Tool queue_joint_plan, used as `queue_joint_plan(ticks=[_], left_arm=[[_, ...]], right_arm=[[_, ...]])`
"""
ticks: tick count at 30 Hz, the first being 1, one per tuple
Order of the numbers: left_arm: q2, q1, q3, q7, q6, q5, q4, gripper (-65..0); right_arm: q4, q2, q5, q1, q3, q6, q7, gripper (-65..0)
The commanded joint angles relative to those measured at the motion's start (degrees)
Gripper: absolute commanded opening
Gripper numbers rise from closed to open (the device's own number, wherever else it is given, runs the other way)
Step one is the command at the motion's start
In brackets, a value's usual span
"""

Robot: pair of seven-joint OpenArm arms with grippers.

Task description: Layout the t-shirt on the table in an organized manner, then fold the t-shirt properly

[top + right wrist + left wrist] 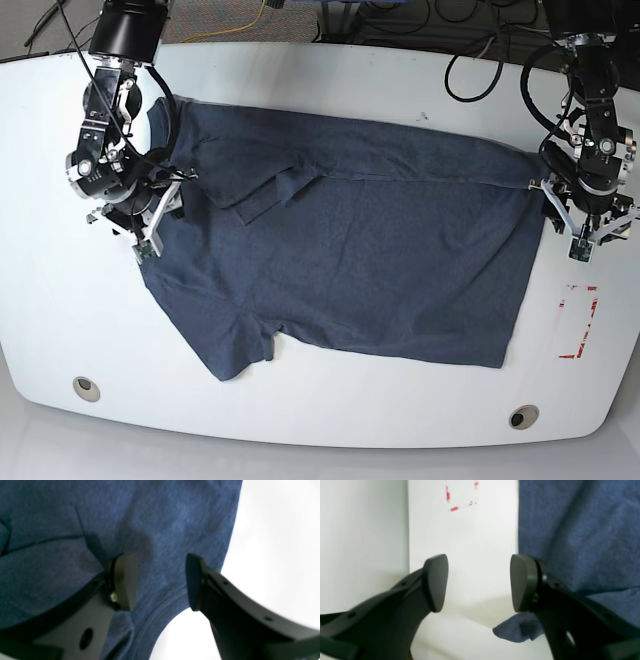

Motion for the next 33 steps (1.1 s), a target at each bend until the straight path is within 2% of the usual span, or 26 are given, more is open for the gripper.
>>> queue_joint_plan(ticks=[1,9,15,20,21,26,33], left_arm=[[-0.7,-0.5,0.6,-2.4,0.3,0.2,1.2,-28.8],[2.1,-0.5,0.7,-6.3,0.3,0.6,1.2,-28.8],[2.5,-0.5,0.7,-7.1,0.3,0.6,1.2,-30.7],[2.5,-0.5,1.0,-7.1,0.3,0.6,1.2,-39.1],[2.5,-0.5,1.0,-7.1,0.3,0.6,1.2,-41.1],[2.5,-0.5,1.0,-7.1,0.3,0.6,1.2,-44.9],[2.5,-0.4,1.0,-7.1,0.3,0.7,1.2,-45.7]], right_arm=[[1.3,0.6,0.6,-0.2,0.2,0.0,1.8,-35.3],[1.4,0.6,0.6,-2.5,0.3,0.0,2.1,-35.3],[1.1,0.6,0.7,-4.6,0.3,0.0,6.2,-36.5],[0.2,0.6,0.5,-5.0,0.4,0.0,7.7,-47.1],[-0.7,0.6,0.6,-5.2,0.4,0.0,7.8,-51.4],[-4.5,0.6,0.6,-5.2,0.4,0.0,8.8,-64.2],[-10.1,1.0,0.4,-5.3,0.4,0.0,11.3,-65.0]])
